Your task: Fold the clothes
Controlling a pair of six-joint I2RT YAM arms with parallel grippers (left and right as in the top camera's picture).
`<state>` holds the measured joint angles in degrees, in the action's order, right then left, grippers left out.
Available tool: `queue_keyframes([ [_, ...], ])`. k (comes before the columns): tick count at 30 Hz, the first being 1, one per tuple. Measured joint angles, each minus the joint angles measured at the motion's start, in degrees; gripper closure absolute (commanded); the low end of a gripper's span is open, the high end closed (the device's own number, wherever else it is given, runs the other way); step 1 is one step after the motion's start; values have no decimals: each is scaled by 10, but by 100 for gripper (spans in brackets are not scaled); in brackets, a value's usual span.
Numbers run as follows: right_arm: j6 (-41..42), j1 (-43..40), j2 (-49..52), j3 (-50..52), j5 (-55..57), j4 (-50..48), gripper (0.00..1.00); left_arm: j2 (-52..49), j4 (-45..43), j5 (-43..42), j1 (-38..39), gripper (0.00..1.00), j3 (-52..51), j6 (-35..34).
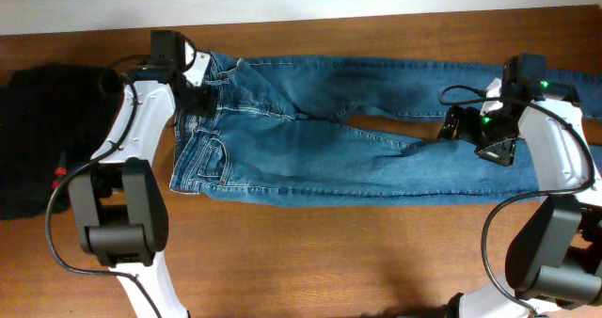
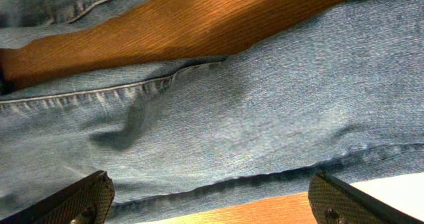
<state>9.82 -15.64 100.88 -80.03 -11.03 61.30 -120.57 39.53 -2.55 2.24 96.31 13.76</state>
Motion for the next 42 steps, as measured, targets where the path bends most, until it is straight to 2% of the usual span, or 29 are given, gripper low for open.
queue_keyframes([
  [8,0,0,0,1,6,0,1,-36,-79,-60,3,24,0,1],
  [16,0,0,0,2,6,0,1,-71,-103,-78,3,25,0,0],
  [17,0,0,0,2,6,0,1,-73,-107,-78,3,29,0,-1],
  [19,0,0,0,2,6,0,1,-76,-111,-80,3,47,0,-5],
  [20,0,0,0,2,6,0,1,-80,-114,-81,3,65,0,-2],
  [23,0,0,0,2,6,0,1,-85,-116,-82,3,79,0,-5],
  [26,0,0,0,2,6,0,1,-88,-117,-90,4,99,0,-8],
  [33,0,0,0,2,6,0,1,-89,-98,-97,2,99,13,-17],
  [42,0,0,0,2,6,0,1,-91,10,-108,-59,99,112,-65],
])
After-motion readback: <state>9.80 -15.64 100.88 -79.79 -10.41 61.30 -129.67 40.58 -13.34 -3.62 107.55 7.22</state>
